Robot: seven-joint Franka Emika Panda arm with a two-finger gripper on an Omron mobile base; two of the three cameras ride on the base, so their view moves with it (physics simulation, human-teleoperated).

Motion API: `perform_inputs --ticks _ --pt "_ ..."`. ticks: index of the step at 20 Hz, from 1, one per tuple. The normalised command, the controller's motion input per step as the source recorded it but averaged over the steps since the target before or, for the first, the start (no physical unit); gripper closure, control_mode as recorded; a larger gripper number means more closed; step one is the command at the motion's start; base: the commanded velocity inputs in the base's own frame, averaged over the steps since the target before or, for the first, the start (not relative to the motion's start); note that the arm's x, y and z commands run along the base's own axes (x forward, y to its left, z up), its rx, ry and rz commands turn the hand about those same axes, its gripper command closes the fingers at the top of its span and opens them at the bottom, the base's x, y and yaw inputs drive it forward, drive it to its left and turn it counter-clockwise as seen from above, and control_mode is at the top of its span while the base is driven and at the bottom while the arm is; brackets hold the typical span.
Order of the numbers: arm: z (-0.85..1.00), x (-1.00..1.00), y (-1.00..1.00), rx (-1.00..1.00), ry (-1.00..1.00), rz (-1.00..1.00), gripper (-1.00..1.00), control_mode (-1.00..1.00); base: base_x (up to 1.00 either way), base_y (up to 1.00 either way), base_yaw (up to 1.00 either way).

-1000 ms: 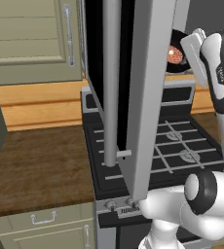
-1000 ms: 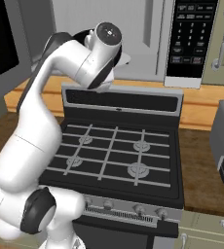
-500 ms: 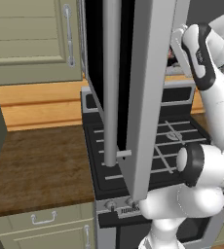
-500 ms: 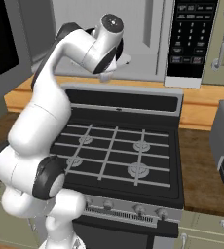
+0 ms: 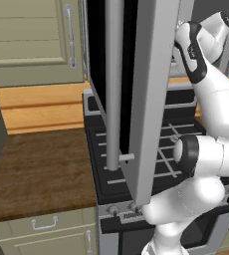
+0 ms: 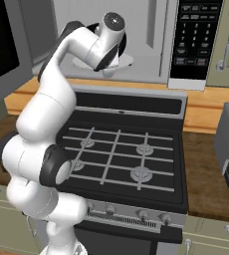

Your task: Open the microwave, place the bowl with waffle inside the microwave, then close the microwave door and turn it on.

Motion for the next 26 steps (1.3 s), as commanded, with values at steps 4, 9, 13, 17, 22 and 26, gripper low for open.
perform_inputs --ticks 4,9,13,17,22,26 --pt "0.0 0.49 0.08 0.01 0.01 -0.03 1.0 -1.0 0.0 0.0 0.0" --pt "-0.01 0.54 0.12 0.0 0.06 0.0 1.0 -1.0 0.0 0.0 0.0" --pt "-0.01 0.44 0.01 0.0 0.06 0.0 1.0 -1.0 0.0 0.0 0.0" --pt "-0.1 0.4 0.0 0.0 0.04 0.0 1.0 -1.0 0.0 0.0 0.0" --pt "-0.25 0.18 0.0 0.0 0.09 0.0 1.0 -1.0 0.0 0.0 0.0" --pt "-0.26 0.08 0.0 0.0 0.06 0.0 1.0 -1.0 0.0 0.0 0.0"
